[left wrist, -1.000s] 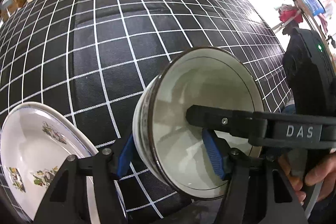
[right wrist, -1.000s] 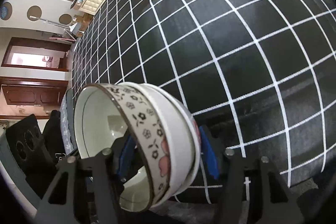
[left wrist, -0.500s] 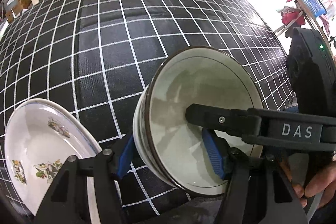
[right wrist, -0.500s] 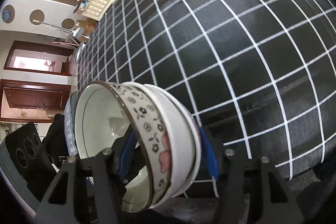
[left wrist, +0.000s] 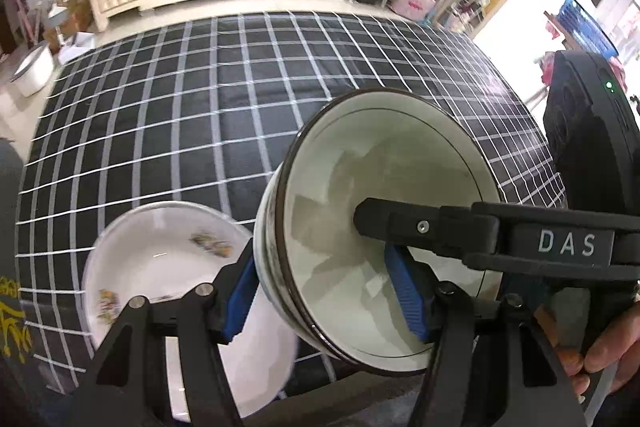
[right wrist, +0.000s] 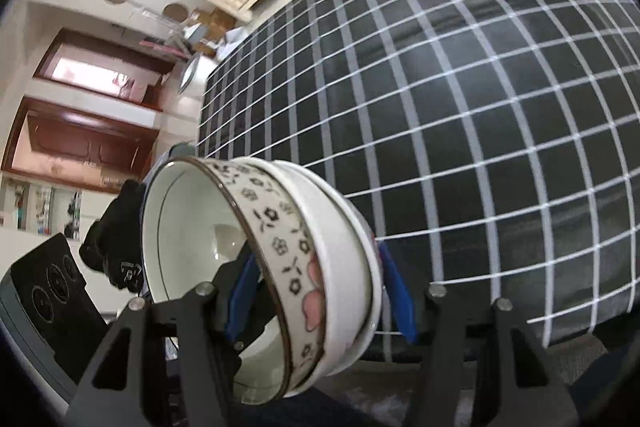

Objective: Organize plates and bowls
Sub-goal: 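Carry the nested bowls over the floral plate stack with both grippers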

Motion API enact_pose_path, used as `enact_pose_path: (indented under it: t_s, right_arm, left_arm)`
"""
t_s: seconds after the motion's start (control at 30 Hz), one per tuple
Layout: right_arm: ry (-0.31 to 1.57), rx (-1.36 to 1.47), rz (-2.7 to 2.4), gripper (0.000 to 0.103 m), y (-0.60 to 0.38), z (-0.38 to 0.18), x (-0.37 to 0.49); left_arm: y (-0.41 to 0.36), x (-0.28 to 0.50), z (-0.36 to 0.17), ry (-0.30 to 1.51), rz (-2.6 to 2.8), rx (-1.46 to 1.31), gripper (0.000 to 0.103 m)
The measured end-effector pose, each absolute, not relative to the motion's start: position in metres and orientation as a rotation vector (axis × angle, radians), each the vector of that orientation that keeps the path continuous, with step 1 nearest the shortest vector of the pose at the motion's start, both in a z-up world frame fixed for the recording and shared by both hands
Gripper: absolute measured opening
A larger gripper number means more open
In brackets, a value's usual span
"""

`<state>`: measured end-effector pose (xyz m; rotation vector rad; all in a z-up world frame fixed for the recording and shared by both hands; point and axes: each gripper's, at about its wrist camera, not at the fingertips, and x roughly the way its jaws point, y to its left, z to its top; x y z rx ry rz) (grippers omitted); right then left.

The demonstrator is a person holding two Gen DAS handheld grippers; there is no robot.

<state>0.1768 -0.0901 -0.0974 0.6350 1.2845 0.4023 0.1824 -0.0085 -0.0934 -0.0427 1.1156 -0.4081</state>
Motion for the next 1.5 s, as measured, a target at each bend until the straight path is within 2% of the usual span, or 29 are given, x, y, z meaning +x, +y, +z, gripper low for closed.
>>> enact_pose_path:
  t_s: [0.23,0.43,1.2,1.5]
  right_arm:
    - [1.340,0.598,0.496,0.062,-0.036,-0.113,0.187]
    - [1.390,0.558,0.520,0.062,-0.010,-0.130,0.192]
    - [1.430,0.510,0.483,0.062,-0.002,-0.153,0.182]
    - [1.423,0.533,0.494,0.062,-0.007,-0.157,0.180]
  left_arm:
    - [0.053,0.175,-0.084,1.090,-0.306,-0.083,0.060]
    - [0.097,0.167,-0.099,1.119,-0.228,-0.122,0.060]
    - [0.111,0.157,-0.149,1.200,-0.199,-0.184,0.060]
    - [0.111,0.155,-0.151,1.191,-0.197,-0.168,0.060]
